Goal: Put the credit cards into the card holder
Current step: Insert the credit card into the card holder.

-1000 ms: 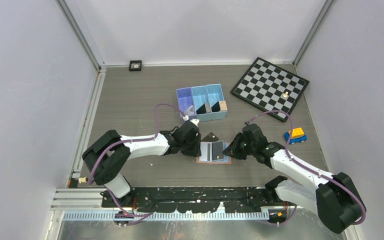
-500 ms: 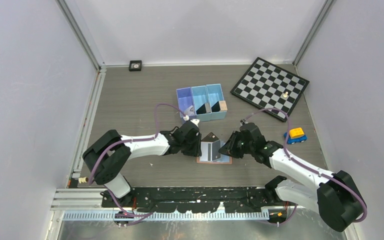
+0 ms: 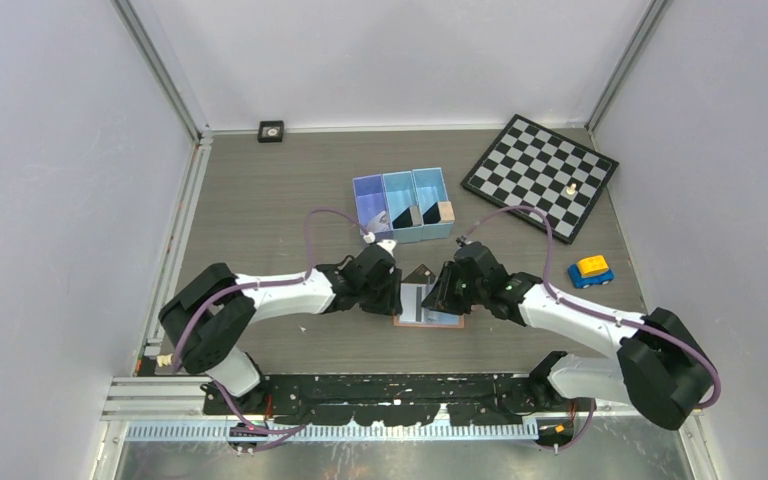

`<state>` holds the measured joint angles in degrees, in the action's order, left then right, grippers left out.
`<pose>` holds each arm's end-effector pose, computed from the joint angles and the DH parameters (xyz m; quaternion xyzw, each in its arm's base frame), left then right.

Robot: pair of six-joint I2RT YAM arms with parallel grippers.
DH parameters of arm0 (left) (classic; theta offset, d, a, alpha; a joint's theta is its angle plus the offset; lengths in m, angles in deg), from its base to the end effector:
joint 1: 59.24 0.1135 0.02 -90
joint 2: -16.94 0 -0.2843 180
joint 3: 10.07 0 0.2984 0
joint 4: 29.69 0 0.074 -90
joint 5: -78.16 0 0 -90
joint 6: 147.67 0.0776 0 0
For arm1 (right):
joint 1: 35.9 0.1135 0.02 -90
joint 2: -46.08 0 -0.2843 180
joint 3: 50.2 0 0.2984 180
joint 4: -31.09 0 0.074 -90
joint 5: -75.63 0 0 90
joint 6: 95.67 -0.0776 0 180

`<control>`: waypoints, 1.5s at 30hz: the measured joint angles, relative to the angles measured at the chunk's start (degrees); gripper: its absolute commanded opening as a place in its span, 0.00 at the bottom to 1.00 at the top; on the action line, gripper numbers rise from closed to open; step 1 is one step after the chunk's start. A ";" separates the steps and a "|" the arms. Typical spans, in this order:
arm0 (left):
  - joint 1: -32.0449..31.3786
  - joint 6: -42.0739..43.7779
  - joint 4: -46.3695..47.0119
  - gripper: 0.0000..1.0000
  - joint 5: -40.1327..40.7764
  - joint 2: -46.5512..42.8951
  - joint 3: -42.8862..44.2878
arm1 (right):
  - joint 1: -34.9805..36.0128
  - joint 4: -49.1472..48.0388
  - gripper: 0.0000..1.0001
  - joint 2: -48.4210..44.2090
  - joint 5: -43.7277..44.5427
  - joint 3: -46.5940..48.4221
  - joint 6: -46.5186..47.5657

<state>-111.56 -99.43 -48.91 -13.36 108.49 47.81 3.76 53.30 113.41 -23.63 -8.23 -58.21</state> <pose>0.2230 -0.2921 0.1114 0.0914 0.9435 -0.2414 0.2076 0.2089 0.1894 0.1369 0.0752 0.9266 0.3121 0.1959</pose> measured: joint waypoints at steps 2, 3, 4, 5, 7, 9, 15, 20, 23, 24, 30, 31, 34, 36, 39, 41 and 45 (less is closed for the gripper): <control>0.28 0.02 -0.31 0.43 0.50 -1.53 -1.27 | 0.98 -0.42 0.27 1.66 0.55 0.66 0.00; 0.46 0.04 -0.59 0.45 0.76 -2.51 -2.05 | 1.44 -0.48 0.28 2.27 0.76 0.98 0.00; 0.72 0.07 -1.07 0.46 1.07 -3.67 -2.84 | 2.03 -0.72 0.29 3.06 1.11 1.38 0.00; 1.01 0.09 -1.62 0.48 1.42 -4.83 -3.54 | 2.58 -0.90 0.31 3.74 1.36 1.81 0.00; 1.62 0.22 -2.75 0.52 2.05 -7.28 -4.66 | 3.32 -1.22 0.37 4.61 1.88 2.47 -0.02; 2.21 0.28 -3.69 0.57 2.51 -9.31 -5.29 | 3.72 -1.29 0.42 4.85 2.36 2.86 -0.02; 4.13 0.66 -7.02 0.69 3.04 -14.95 -6.25 | 3.82 -0.37 0.54 4.13 3.85 3.52 0.42; 6.36 2.27 -11.26 0.78 1.86 -18.45 -5.77 | 3.85 3.50 0.62 -0.35 7.02 4.52 1.16; 8.61 4.39 -15.91 0.81 -0.42 -20.63 -3.69 | 3.82 8.07 0.67 -2.36 9.70 6.95 2.19; 9.42 5.03 -17.25 0.83 -1.20 -21.33 -2.80 | 3.58 9.94 0.67 -2.80 10.80 8.37 2.91; 18.29 12.59 -27.32 0.85 -5.75 -23.45 8.63 | -2.49 19.63 0.74 -1.90 14.12 19.04 9.55; 20.00 13.88 -28.15 0.85 -6.40 -23.45 10.25 | -4.15 21.11 0.74 -0.76 14.49 21.29 11.13; 26.25 16.68 -29.18 0.86 -9.03 -23.47 12.98 | -8.72 23.85 0.75 4.07 14.97 27.36 15.63; 29.59 17.81 -29.57 0.86 -10.34 -23.50 13.07 | -11.72 25.03 0.76 8.07 14.73 31.06 18.56; 32.74 19.30 -30.56 0.86 -10.51 -23.54 13.05 | -15.13 26.84 0.76 14.75 13.86 36.70 22.43; 33.05 20.17 -30.58 0.86 -10.51 -23.74 12.96 | -16.59 28.30 0.77 20.26 13.55 41.40 24.74; 32.98 21.44 -30.93 0.86 -10.47 -24.81 12.61 | -17.97 29.31 0.77 30.05 12.24 49.05 28.28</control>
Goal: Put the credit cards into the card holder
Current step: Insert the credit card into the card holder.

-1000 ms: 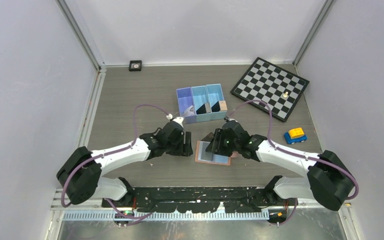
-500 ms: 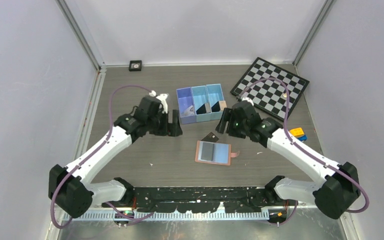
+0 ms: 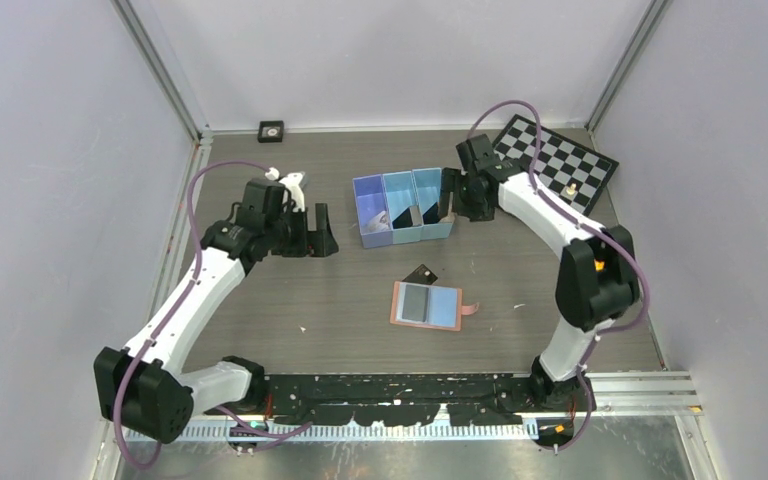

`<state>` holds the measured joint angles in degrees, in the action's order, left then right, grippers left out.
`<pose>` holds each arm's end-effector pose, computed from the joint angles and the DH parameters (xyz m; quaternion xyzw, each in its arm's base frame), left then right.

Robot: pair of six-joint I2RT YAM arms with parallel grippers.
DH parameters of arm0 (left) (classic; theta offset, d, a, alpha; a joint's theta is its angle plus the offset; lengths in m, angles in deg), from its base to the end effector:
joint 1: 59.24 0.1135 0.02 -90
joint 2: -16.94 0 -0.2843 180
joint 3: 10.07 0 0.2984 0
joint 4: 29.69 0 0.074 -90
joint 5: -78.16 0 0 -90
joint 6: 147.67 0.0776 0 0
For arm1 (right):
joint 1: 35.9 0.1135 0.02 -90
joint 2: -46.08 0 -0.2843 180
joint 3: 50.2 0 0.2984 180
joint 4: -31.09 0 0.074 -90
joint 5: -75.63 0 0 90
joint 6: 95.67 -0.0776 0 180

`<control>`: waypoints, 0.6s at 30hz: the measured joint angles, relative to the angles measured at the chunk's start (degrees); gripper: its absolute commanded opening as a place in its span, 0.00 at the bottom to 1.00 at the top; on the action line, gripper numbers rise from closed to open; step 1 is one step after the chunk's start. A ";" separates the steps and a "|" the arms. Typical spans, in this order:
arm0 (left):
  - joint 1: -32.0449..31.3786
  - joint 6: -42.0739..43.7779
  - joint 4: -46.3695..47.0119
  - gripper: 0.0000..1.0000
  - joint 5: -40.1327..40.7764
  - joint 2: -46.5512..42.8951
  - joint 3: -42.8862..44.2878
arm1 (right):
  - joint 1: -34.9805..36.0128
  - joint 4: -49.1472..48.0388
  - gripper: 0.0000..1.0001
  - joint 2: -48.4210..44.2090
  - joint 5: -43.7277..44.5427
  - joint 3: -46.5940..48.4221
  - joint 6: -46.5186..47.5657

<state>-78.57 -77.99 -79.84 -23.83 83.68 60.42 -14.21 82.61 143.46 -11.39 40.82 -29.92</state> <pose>0.2861 -0.1175 0.2857 0.0308 0.9237 -0.2165 0.3146 0.4044 0.1565 0.2341 0.0287 0.9602 0.0849 0.2644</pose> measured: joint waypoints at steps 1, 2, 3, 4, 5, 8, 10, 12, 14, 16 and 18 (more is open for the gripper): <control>0.00 0.11 -0.04 0.86 0.02 -0.26 0.00 | -0.26 0.13 0.77 2.03 -0.55 1.49 0.59; 0.00 0.26 -0.07 0.87 0.02 -0.52 0.00 | -0.50 0.48 0.77 3.87 -1.11 2.86 1.18; 0.00 0.31 -0.07 0.87 0.04 -0.68 0.00 | -0.63 0.96 0.77 5.42 -1.66 4.17 1.68; 0.00 0.39 -0.09 0.87 0.04 -0.79 0.00 | -0.79 1.51 0.77 7.37 -2.21 5.95 2.21; 0.00 0.46 -0.09 0.87 0.04 -0.87 -0.02 | -0.83 1.84 0.77 8.57 -2.45 7.10 2.62; 0.00 0.85 -0.09 0.87 0.00 -1.03 -0.09 | -0.98 3.06 0.77 12.33 -2.91 11.19 3.69; 0.00 1.01 -0.11 0.88 -0.02 -1.11 -0.15 | -1.09 3.63 0.77 14.32 -3.10 13.38 4.52; 0.00 1.07 -0.11 0.88 -0.04 -1.27 -0.22 | -1.09 4.13 0.77 15.41 -3.23 14.27 4.98; 0.00 1.07 -0.11 0.88 -0.04 -1.46 -0.22 | -1.09 4.74 0.77 16.20 -3.37 14.67 5.40; 0.00 1.07 -0.11 0.89 -0.07 -1.64 -0.24 | -1.09 5.20 0.77 16.76 -3.32 14.80 5.64; 0.00 1.07 -0.11 0.89 -0.07 -1.79 -0.26 | -1.09 5.64 0.77 17.27 -3.06 14.84 5.75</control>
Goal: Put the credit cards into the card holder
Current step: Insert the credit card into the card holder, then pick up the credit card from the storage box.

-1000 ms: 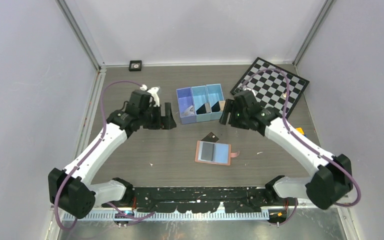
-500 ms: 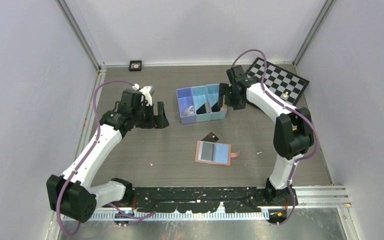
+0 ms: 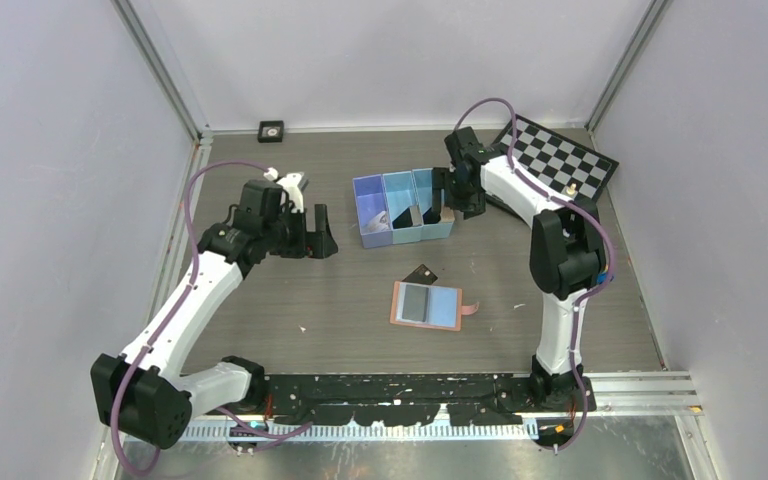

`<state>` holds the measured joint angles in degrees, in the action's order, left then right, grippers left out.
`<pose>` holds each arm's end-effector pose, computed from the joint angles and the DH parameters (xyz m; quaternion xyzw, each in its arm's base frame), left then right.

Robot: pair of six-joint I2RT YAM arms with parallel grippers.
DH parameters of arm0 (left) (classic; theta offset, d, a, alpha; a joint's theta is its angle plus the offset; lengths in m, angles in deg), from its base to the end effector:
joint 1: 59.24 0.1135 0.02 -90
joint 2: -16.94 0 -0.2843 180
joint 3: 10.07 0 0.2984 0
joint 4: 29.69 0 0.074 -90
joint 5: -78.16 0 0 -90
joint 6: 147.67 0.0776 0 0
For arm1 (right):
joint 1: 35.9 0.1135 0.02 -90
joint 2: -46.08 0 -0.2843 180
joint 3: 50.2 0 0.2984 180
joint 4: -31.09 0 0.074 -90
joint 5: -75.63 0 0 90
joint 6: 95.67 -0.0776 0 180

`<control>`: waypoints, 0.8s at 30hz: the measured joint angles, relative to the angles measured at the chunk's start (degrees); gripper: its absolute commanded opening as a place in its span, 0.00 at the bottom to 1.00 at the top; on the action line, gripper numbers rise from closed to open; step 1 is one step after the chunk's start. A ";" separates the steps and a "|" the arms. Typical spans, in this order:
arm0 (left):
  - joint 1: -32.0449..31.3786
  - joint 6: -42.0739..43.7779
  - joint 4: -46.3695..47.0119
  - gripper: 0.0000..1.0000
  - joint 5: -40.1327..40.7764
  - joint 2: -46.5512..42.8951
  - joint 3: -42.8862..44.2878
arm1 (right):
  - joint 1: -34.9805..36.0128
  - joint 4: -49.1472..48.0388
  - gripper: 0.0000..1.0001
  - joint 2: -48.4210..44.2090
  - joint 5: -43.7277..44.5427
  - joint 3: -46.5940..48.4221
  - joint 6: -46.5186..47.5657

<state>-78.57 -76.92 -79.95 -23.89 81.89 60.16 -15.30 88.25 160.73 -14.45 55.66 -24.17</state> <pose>0.2804 -0.1155 0.2926 0.0408 0.9187 -0.2173 0.3273 0.4635 0.1744 0.1879 -0.0181 0.9779 0.0704 0.1961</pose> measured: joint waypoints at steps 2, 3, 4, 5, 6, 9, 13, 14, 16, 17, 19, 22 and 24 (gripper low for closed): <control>0.00 0.00 -0.02 0.89 0.00 -0.09 -0.09 | 0.00 0.28 0.77 0.24 0.63 0.11 -0.02; 0.00 0.00 -0.02 0.89 0.00 -0.09 -0.11 | 0.00 0.50 0.77 0.24 1.11 0.31 -0.02; 0.00 0.00 -0.02 0.89 0.00 -0.09 -0.17 | 0.04 0.70 0.77 0.24 1.66 0.50 -0.02; 0.00 0.00 -0.02 0.89 0.00 -0.11 -0.22 | 0.17 0.96 0.77 0.24 2.27 0.74 0.00; 0.00 0.00 -0.02 0.89 0.00 -0.11 -0.28 | 0.28 1.16 0.77 0.24 2.80 0.96 0.00; 0.00 0.00 -0.04 0.90 0.00 -0.11 -0.39 | 0.33 1.42 0.76 0.22 3.41 1.20 -0.02; 0.00 0.00 -0.04 0.90 0.00 -0.11 -0.39 | 0.31 1.77 0.72 0.07 4.57 1.22 0.00; 0.00 0.00 -0.04 0.90 0.00 -0.11 -0.39 | 0.31 1.81 0.71 0.07 4.74 1.22 -0.02; 0.00 0.00 -0.04 0.90 0.00 -0.11 -0.39 | 0.31 2.01 0.70 0.04 5.03 1.31 0.00; 0.00 0.00 -0.04 0.90 0.00 -0.11 -0.39 | 0.31 2.12 0.71 0.02 5.18 1.36 0.00; 0.00 0.02 -0.04 0.90 0.00 -0.11 -0.42 | 0.31 2.45 0.70 -0.09 5.46 1.44 0.00; 0.00 0.02 -0.04 0.90 -0.02 -0.11 -0.48 | 0.28 3.02 0.70 -0.57 5.77 1.49 0.00; 0.00 0.02 -0.04 0.90 -0.02 -0.11 -0.50 | 0.28 3.34 0.70 -0.92 6.08 1.60 0.00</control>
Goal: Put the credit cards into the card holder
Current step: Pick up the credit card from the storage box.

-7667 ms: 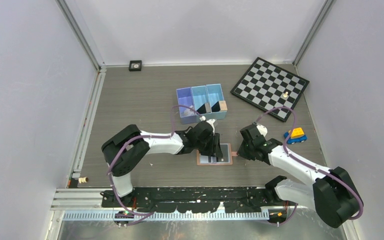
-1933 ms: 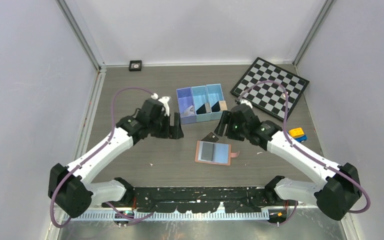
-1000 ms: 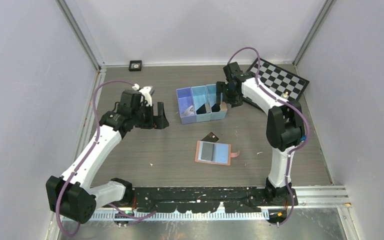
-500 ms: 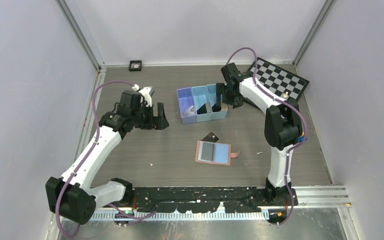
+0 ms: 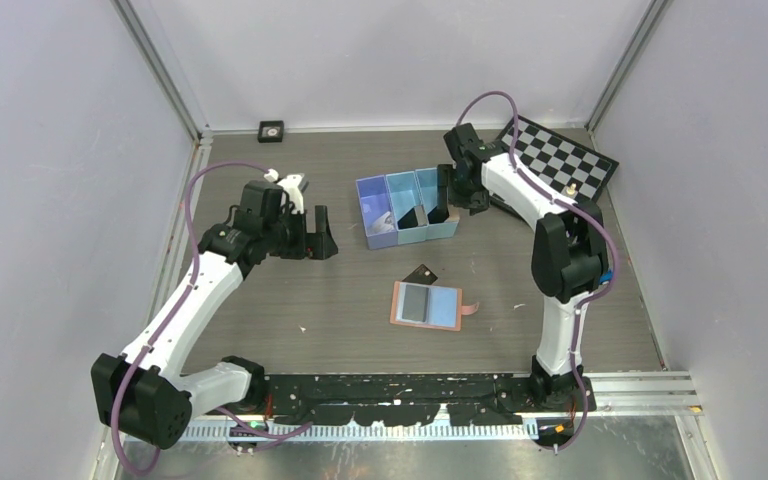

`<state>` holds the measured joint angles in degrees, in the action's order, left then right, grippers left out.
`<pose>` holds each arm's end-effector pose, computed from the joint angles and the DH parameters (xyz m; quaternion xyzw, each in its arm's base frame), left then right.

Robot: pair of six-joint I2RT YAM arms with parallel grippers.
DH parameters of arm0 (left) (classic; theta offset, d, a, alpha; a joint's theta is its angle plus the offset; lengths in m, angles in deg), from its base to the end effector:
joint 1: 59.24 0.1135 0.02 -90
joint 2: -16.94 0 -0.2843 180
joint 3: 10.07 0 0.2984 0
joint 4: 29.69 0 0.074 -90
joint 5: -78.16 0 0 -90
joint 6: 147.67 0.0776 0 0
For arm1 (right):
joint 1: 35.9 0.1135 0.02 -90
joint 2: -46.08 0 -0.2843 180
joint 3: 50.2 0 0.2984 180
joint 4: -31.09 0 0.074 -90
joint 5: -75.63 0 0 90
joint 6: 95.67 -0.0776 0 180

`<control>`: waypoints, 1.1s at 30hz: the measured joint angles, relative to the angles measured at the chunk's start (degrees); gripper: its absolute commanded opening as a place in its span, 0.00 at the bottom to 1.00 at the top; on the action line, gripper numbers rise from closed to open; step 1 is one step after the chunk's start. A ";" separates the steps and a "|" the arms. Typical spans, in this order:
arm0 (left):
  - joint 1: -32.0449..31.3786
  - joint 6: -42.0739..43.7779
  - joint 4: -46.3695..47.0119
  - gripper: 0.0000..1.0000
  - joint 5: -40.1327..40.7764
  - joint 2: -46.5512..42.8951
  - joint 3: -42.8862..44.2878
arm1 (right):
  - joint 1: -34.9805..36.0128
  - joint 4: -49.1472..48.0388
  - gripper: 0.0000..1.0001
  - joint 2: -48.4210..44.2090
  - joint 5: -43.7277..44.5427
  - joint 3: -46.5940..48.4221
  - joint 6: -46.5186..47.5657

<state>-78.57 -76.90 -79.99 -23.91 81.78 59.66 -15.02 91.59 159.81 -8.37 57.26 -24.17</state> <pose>0.2793 -0.1152 0.2895 0.0407 0.9201 -0.2164 0.3240 0.4613 0.1673 0.2023 -0.0098 0.9782 0.0195 0.2066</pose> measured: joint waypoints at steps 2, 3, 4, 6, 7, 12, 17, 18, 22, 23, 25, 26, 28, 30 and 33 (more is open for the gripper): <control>0.00 0.00 0.00 0.90 -0.02 0.00 0.00 | -0.02 0.20 0.70 -0.50 0.52 0.04 0.02; 0.00 0.00 0.00 0.90 -0.02 0.00 0.00 | -0.02 0.33 0.69 -0.74 0.76 0.07 0.04; 0.00 0.00 0.00 0.90 -0.04 0.00 0.00 | -0.04 0.46 0.66 -0.90 0.96 0.13 0.04; 0.00 0.00 0.00 0.90 -0.17 0.00 0.00 | -0.09 0.50 0.61 -1.01 1.11 0.35 0.13; 0.00 0.00 0.00 0.90 -0.20 0.00 0.00 | -0.09 0.46 0.59 -1.01 1.01 0.37 0.22; 0.00 -0.02 0.00 0.90 -0.61 0.00 -0.02 | 0.00 0.44 0.49 -1.01 0.42 0.37 0.15; 0.00 -0.02 0.00 0.90 -0.92 0.00 -0.02 | 0.00 0.44 0.40 -1.01 -0.13 0.37 0.15; 0.00 -0.02 0.00 0.90 -1.01 0.00 -0.02 | 0.00 0.44 0.39 -1.01 -0.31 0.37 0.17; 0.00 -0.02 0.00 0.90 -1.05 0.00 -0.04 | 0.02 0.46 0.33 -1.25 -0.79 0.37 0.17; 0.00 -0.02 0.00 0.90 -1.05 0.00 -0.07 | 0.02 0.46 0.32 -1.36 -0.79 0.37 0.20; 0.00 -0.02 0.00 0.90 -1.07 0.00 -0.09 | 0.02 0.44 0.29 -1.51 -0.83 0.37 0.17; 0.00 -0.02 0.00 0.90 -1.07 0.00 -0.09 | 0.02 0.44 0.26 -1.53 -0.87 0.37 0.20; 0.00 -0.02 0.00 0.90 -1.11 0.02 -0.09 | 0.11 0.44 0.22 -1.62 -0.98 0.37 0.17; 0.00 -0.02 0.00 0.90 -1.18 0.02 -0.09 | 0.26 0.42 0.20 -1.64 -1.20 0.39 0.22; 0.00 -0.02 0.00 0.90 -1.25 0.02 -0.09 | 0.33 0.42 0.19 -1.64 -1.62 0.39 0.22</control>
<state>-78.57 -76.92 -79.99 -25.16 81.80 59.57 -14.69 92.01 158.17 -9.99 57.65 -23.96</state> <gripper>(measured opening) 0.904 0.204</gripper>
